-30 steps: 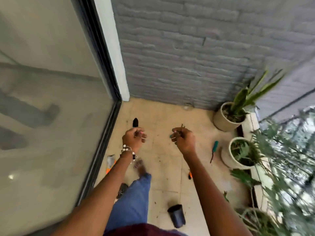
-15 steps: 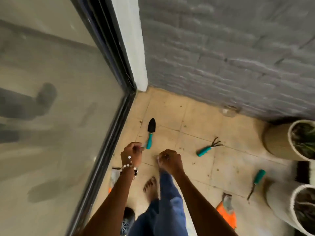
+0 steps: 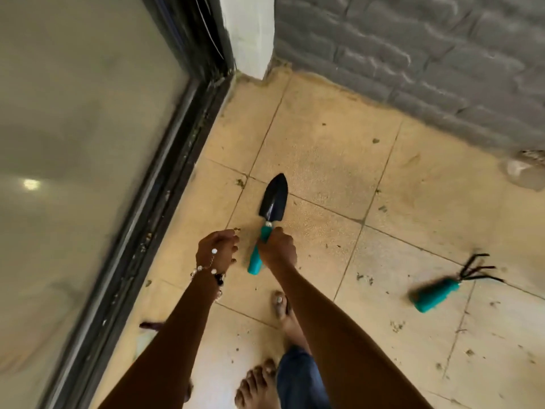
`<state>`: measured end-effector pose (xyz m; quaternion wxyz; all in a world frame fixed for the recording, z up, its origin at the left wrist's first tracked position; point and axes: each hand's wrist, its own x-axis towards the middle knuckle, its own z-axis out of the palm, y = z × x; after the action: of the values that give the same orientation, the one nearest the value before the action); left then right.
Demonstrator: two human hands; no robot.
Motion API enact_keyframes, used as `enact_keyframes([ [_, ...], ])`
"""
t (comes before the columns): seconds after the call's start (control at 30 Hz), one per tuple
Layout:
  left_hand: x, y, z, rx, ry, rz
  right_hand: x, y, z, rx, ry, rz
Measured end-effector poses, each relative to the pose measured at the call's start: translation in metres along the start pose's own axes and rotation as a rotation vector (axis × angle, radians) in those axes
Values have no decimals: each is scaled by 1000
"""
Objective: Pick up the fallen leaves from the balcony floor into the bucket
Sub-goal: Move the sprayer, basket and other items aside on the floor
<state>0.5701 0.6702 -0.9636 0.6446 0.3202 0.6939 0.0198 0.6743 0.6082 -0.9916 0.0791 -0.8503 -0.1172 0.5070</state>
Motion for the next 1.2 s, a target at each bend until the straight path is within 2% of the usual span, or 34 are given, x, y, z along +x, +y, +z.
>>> enact_keyframes([
  [0.1, -10, 7, 6, -22, -32, -126, -2, 1, -9, 53, 28, 35],
  [0.2, -44, 24, 12, 105, -72, -105, -26, 1, -29, 73, -17, 46],
  [0.27, -65, 40, 14, 96, -130, -158, -40, -4, -34, 77, -45, 22],
  [0.43, -55, 36, 6, 80, -8, -105, -37, -15, -18, 102, 14, 34],
  [0.6, -27, 19, 7, 89, 2, -37, -5, -12, 10, 27, 51, 38],
  [0.77, -47, 22, -1, 101, 36, -42, -24, 13, -5, 161, 84, -56],
  [0.87, -96, 40, -1, 64, 18, -87, -74, 35, -39, 282, 48, -95],
  [1.0, -203, 81, 12, 101, -89, -91, -182, 63, -111, 452, 141, -99],
  [1.2, -401, 112, 40, 248, -313, 56, -388, 98, -214, 707, 287, -107],
])
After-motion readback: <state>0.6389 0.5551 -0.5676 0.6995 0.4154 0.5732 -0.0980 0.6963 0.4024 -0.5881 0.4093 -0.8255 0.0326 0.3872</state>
